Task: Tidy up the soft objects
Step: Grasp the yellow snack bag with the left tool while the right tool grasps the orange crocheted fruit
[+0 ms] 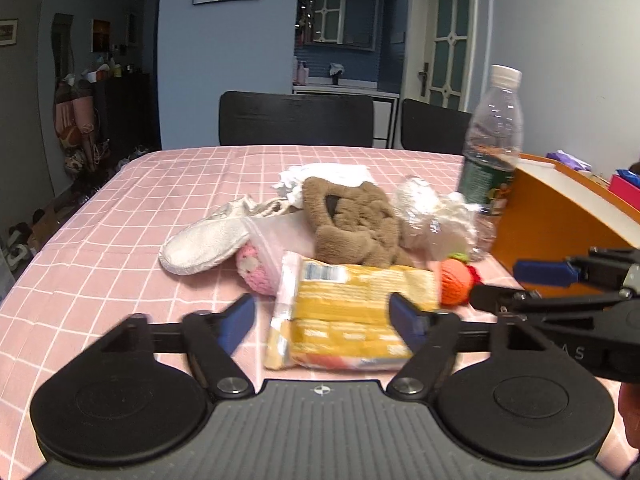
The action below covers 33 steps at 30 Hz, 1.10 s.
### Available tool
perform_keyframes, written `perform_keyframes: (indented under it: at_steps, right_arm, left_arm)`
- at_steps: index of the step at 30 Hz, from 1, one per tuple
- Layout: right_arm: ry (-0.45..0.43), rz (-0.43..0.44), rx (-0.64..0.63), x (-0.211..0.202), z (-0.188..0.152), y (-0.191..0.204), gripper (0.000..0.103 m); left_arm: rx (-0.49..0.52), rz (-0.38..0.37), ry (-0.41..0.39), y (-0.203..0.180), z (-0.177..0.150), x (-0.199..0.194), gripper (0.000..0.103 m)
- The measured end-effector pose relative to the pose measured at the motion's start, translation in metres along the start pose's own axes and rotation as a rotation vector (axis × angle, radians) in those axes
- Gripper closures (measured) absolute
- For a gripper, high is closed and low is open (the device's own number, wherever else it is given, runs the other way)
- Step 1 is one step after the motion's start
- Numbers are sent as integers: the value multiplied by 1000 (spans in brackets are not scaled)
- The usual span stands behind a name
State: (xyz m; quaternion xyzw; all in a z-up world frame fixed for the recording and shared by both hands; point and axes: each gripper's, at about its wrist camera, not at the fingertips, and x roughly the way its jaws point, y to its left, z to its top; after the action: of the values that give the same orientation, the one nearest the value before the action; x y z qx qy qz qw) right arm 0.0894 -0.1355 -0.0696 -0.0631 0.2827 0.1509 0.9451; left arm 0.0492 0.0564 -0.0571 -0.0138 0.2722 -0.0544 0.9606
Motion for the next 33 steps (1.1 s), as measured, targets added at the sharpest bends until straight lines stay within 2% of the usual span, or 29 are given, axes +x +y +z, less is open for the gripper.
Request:
perform_keyframes:
  at_steps: [3,7,10,13,15,19,21,22,25,28,31,33]
  right_arm:
    - [36,-25,15,20,-1,-7,47]
    - [72,-11,26,41,-1,-14,40]
    - [91,-1,34,53,-1,-15,40]
    - [101,3,44,64,0,-16,43]
    - [100,4,44,68,1,-15,51]
    - [103,44,51,62,0,-16,52]
    - [117,34,57,52,-3,-17,52]
    - [121,30,56,47,-5,-17,52]
    - [131,43,56,31,-12,-17,52]
    - [134,78,61,26,-15,-14,52]
    - [130,42,39,27,-17,-13,52]
    - [136,20,43,28,-17,-17,51]
  left_arm:
    - [-40,-14,25,13,0,17,11]
    - [-174,-111,90,32,-4,38,7]
    - [-234,-128,137,36,-8,52,6]
    - [-216,-127,144,32,-10,56,4]
    - [-211,-139,147,30,-9,57,3]
    - [-199,-146,158,25,-7,58,3]
    - [-198,-146,172,24,-7,58,4]
    - [-201,-144,176,24,-8,56,5]
    - [-218,-134,186,22,-10,48,19]
    - [-235,-186,191,16,-11,37,20]
    - [-228,-208,188,8,-11,28,20]
    - [-253,-262,191,8,-12,25,21]
